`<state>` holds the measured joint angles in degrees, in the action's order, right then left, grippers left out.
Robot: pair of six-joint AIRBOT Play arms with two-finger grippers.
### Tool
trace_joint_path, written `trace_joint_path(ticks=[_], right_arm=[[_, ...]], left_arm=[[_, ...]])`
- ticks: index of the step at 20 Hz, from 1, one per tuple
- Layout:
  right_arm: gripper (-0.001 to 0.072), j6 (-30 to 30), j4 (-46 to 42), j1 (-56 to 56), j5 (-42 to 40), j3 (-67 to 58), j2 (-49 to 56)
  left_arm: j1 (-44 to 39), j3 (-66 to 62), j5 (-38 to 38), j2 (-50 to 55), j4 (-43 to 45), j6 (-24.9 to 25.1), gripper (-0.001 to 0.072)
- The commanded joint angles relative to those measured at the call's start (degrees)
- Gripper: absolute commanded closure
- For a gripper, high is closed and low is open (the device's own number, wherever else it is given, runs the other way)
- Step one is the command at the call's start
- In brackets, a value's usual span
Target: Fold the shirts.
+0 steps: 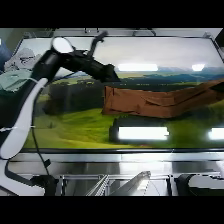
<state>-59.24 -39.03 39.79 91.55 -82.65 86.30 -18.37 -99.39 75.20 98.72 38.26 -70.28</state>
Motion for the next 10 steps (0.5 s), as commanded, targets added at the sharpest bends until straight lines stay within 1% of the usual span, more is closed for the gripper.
trace_joint_path(ticks=[1,3,6,9,10], right_arm=[[0.0698,-3.43,-0.90,-11.26,1.33,-2.10,-0.81],[0.0697,-4.55,-0.90,-22.27,-3.15,-2.12,-0.74],[0.0698,-6.78,-0.94,-38.82,-13.35,-2.12,0.72],[0.0697,-9.79,-0.94,-50.38,-20.48,-2.12,5.07],[0.0697,-9.86,-0.92,-53.53,-22.91,-2.12,6.97]], left_arm=[[5.68,12.22,0.72,-6.82,-0.98,2.58,0.0689],[7.78,17.16,0.46,-9.70,-0.98,4.00,0.0689],[10.97,23.15,-0.22,-13.73,-0.96,6.05,0.0689],[14.23,28.63,-0.37,-16.98,-1.03,7.96,0.0688],[15.19,30.47,-0.39,-17.86,-1.03,8.85,0.0688]])
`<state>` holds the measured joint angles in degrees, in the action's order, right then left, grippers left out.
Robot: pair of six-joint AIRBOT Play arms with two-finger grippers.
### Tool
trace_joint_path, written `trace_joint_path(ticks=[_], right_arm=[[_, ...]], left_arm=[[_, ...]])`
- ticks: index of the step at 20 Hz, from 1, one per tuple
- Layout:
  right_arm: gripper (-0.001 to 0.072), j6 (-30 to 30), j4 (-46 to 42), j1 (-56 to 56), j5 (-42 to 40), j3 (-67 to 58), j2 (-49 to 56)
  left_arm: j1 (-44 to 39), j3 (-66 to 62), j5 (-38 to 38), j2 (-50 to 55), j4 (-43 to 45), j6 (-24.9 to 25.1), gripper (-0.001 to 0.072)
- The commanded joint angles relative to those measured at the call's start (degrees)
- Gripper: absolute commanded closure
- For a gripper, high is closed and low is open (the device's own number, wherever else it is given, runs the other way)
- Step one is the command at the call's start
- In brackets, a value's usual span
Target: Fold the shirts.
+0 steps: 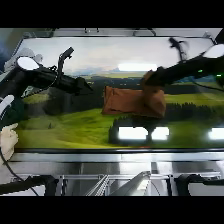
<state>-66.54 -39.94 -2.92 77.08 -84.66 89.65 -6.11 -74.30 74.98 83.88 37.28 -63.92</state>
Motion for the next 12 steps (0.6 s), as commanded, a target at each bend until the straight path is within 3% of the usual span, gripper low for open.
trace_joint_path(ticks=[1,2,3,4,6,9,12], right_arm=[[0.0696,-2.56,0.07,-13.49,-11.58,-0.11,5.33],[0.0673,-2.47,0.72,-16.00,-15.08,-0.11,6.82],[0.0445,-2.10,2.60,-18.34,-17.88,-0.13,8.07],[0.0295,-0.68,3.69,-19.93,-18.69,-0.22,8.50],[0.0295,-0.31,3.52,-20.35,-15.30,-0.24,7.04],[0.0298,-0.96,3.50,-15.58,-7.15,-0.22,0.98],[0.0322,-6.80,-8.50,-8.09,-2.71,0.07,-4.66]], left_arm=[[3.72,7.23,-0.22,-3.78,-0.52,3.21,0.0688],[4.66,9.38,-0.11,-4.48,-2.73,5.01,0.0688],[5.64,11.56,-0.13,-5.22,-5.75,6.56,0.0688],[6.80,13.79,-0.11,-6.12,-9.25,8.28,0.0688],[9.33,17.31,0.70,-8.02,-15.13,11.61,0.0688],[13.35,20.22,2.95,-10.56,-16.00,13.20,0.0689],[16.39,22.38,4.39,-12.31,-16.09,13.55,0.0688]])
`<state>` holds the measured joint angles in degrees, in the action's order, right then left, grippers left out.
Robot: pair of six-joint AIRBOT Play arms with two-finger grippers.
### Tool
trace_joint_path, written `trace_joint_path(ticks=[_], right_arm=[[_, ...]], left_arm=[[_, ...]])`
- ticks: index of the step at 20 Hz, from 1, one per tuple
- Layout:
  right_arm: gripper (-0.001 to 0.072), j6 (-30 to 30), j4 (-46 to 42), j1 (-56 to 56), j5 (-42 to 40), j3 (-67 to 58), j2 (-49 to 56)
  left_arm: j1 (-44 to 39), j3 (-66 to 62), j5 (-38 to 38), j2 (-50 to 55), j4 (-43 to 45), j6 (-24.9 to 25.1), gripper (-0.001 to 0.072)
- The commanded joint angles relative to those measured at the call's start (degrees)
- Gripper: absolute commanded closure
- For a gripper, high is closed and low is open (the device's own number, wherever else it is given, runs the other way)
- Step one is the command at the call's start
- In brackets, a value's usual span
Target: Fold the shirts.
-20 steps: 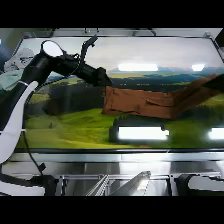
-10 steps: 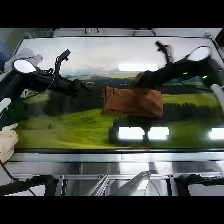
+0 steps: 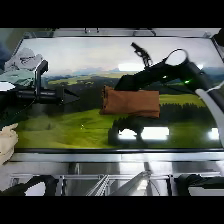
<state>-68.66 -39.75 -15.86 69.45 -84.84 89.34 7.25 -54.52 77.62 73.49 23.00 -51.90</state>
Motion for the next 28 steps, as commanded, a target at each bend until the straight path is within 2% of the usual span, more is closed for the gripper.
trace_joint_path(ticks=[1,3,4,5,6,7,12,16,20,23,24,25,26,27,28], right_arm=[[0.0345,-7.67,-15.47,7.58,6.69,1.16,-5.77],[0.0345,-10.82,-23.52,13.05,7.52,5.62,-8.00],[0.0341,-10.91,-23.47,16.41,6.47,8.63,-8.61],[0.0297,-10.86,-22.36,19.56,5.46,11.19,-8.61],[0.0171,-10.82,-21.27,22.43,3.93,13.57,-8.26],[0.0156,-10.36,-19.96,25.18,2.34,15.72,-7.50],[0.0156,-2.36,-11.10,31.91,1.29,18.03,1.46],[0.0157,0.13,-4.59,30.62,0.79,18.03,9.27],[0.0164,4.50,5.95,27.78,0.20,18.03,13.29],[0.0175,4.48,7.78,24.59,-3.15,17.88,13.53],[0.0278,5.01,8.68,23.58,-3.50,17.75,13.53],[0.0428,6.62,10.60,22.91,-3.23,17.64,13.51],[0.0612,8.04,13.00,22.69,-2.25,17.33,13.46],[0.0696,8.94,15.52,22.82,-0.94,17.05,13.00],[0.0697,9.33,16.81,23.45,-0.37,16.63,11.74]], left_arm=[[3.91,3.72,1.68,-2.78,-2.01,1.60,0.0689],[5.29,5.75,1.84,-4.42,-2.05,1.99,0.0689],[5.90,6.47,2.01,-5.16,-2.08,1.97,0.0689],[6.43,6.73,1.99,-5.79,-2.03,1.97,0.0689],[6.97,6.73,1.92,-6.32,-2.08,1.95,0.0689],[7.39,6.69,1.88,-6.86,-2.10,1.92,0.0689],[7.76,6.64,1.92,-7.56,-2.05,1.70,0.0690],[7.76,6.64,1.79,-7.56,-2.10,1.29,0.0691],[7.76,6.64,1.90,-7.56,-2.10,1.29,0.0691],[7.76,6.64,1.90,-7.56,-2.10,1.29,0.0691],[7.74,6.64,1.92,-7.56,-2.10,1.29,0.0691],[7.74,6.64,1.97,-7.56,-2.10,1.27,0.0691],[7.74,6.64,2.08,-7.56,-2.10,1.27,0.0691],[7.74,6.64,2.36,-7.56,-2.10,1.27,0.0691],[7.74,6.64,2.67,-7.56,-2.10,1.27,0.0691]])
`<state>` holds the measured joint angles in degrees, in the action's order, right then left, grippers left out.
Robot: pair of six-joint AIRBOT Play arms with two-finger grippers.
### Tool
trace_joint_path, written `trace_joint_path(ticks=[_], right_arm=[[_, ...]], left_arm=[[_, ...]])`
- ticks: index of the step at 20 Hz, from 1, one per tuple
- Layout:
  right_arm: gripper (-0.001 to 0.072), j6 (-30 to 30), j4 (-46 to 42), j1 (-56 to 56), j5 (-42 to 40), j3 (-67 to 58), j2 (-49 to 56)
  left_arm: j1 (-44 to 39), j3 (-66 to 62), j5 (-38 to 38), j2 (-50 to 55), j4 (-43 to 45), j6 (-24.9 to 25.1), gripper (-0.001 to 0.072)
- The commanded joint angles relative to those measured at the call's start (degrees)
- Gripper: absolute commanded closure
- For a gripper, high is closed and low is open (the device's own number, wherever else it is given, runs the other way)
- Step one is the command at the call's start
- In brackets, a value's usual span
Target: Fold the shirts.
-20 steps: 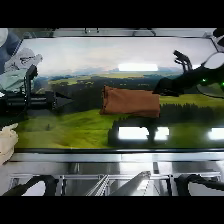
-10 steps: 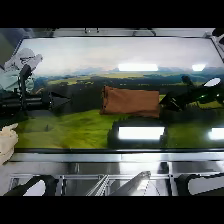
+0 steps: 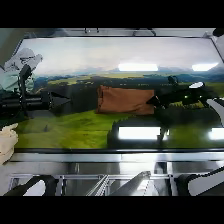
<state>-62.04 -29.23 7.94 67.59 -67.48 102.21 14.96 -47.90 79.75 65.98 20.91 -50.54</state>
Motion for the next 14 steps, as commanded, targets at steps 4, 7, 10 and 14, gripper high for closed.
trace_joint_path(ticks=[4,7,10,14], right_arm=[[0.0699,-5.01,4.02,10.78,-5.75,-2.71,-10.51],[0.0700,-19.19,-10.01,25.07,-8.24,-2.51,-18.23],[0.0699,-29.31,-31.26,39.17,-7.56,0.31,-26.45],[0.0698,-32.70,-44.72,57.11,-9.03,7.80,-33.11]], left_arm=[[0.00,0.02,1.20,-0.04,0.00,-0.09,0.0691],[0.00,0.02,1.31,-0.04,0.04,-0.07,0.0691],[0.00,0.02,1.29,-0.04,0.04,-0.07,0.0691],[0.00,0.02,1.29,-0.04,0.07,-0.04,0.0691]])
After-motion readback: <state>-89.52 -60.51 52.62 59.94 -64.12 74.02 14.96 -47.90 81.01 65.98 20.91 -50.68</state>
